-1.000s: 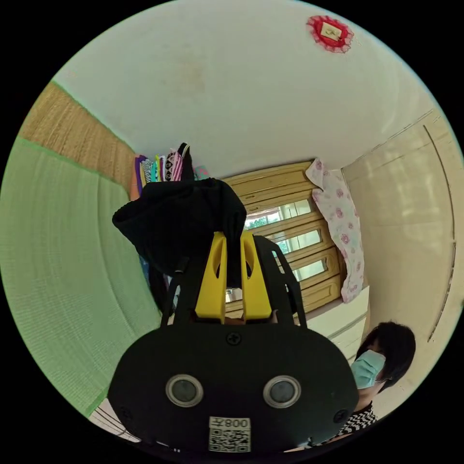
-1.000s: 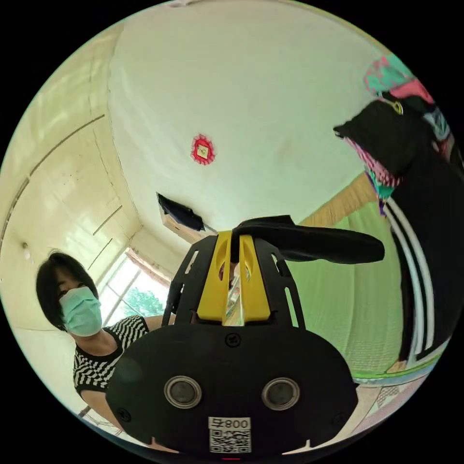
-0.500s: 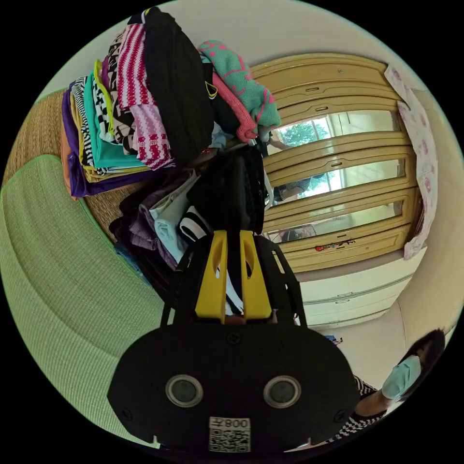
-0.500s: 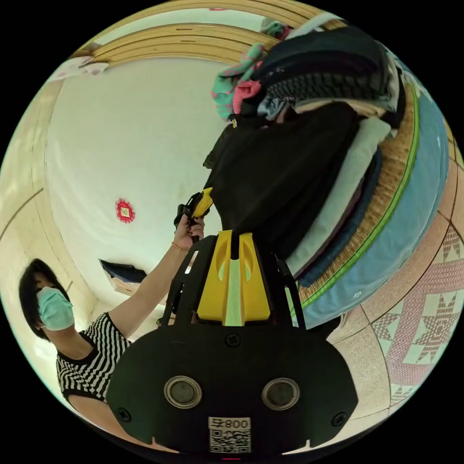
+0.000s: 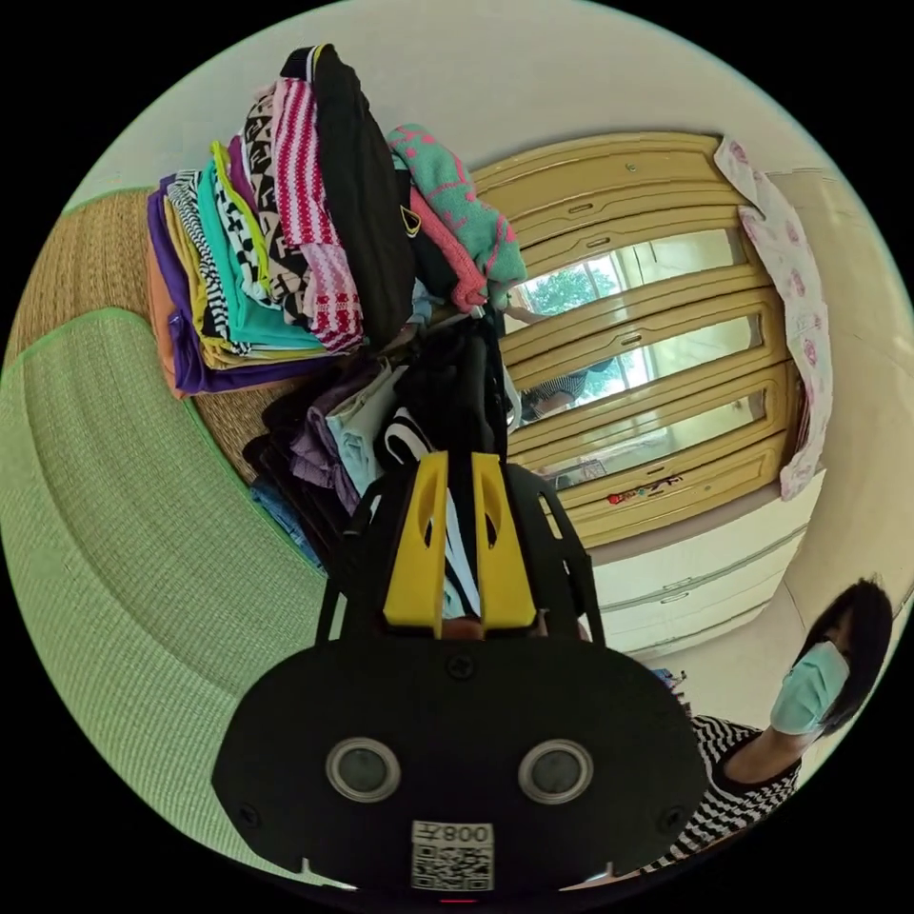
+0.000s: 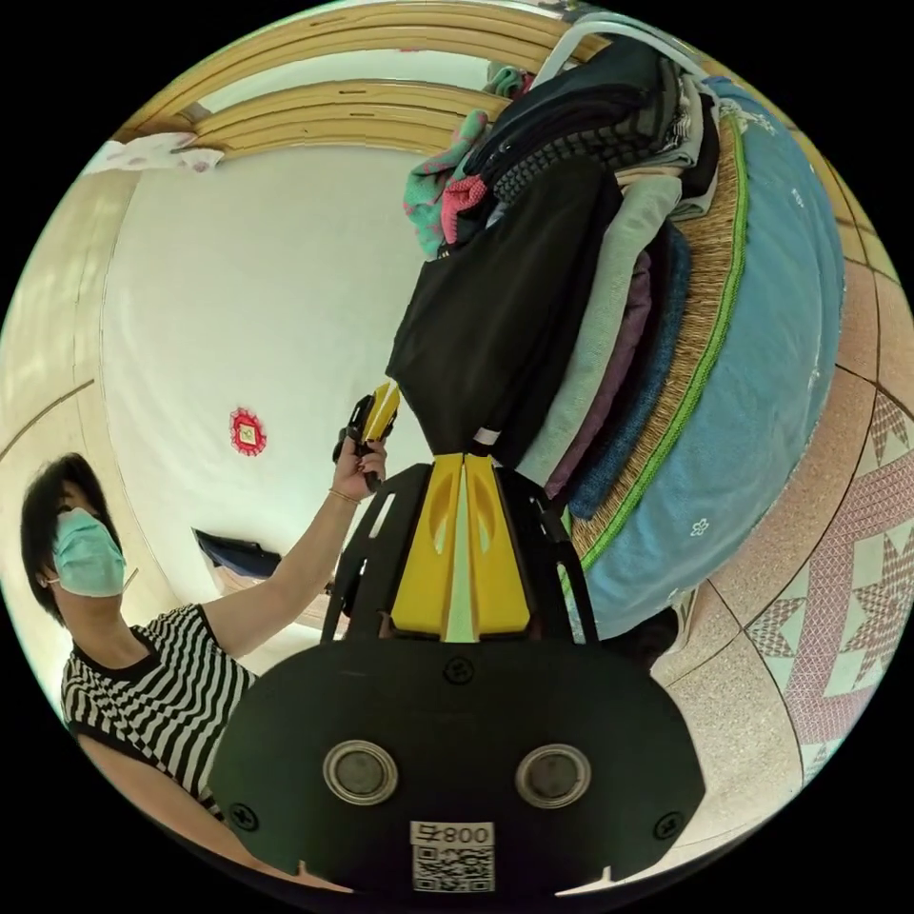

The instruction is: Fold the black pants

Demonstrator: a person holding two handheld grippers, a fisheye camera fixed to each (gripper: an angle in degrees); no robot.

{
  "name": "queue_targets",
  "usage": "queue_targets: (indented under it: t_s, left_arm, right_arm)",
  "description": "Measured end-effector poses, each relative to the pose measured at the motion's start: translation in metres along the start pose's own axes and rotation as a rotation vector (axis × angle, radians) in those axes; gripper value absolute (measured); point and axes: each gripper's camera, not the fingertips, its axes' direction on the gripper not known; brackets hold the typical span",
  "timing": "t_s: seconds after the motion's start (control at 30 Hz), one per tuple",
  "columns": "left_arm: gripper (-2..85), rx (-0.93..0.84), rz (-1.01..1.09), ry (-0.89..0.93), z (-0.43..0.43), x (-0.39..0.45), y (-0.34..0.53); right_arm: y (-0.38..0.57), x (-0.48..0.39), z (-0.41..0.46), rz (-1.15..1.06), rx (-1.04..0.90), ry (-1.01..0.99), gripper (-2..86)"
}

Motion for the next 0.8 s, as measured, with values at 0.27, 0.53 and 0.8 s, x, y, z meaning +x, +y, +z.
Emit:
queue_targets:
  t_s: [0.27,0.53,0.8]
  left_arm:
    - [0.2,-0.011,0.316,-0.246,0.064,0.051,-0.036]
    - [0.0,-0.096,0.331,-0.522,0.136,0.031,-0.048]
    - [0.0,-0.136,0.367,-0.613,0.169,0.011,-0.059]
  right_arm:
    - [-0.053,-0.136,0.04,-0.475,-0.003,0.35,0.0]
    - [-0.127,-0.205,0.185,-0.687,-0.118,0.671,0.0]
    - [-0.144,-0.195,0.259,-0.631,-0.247,0.76,0.2]
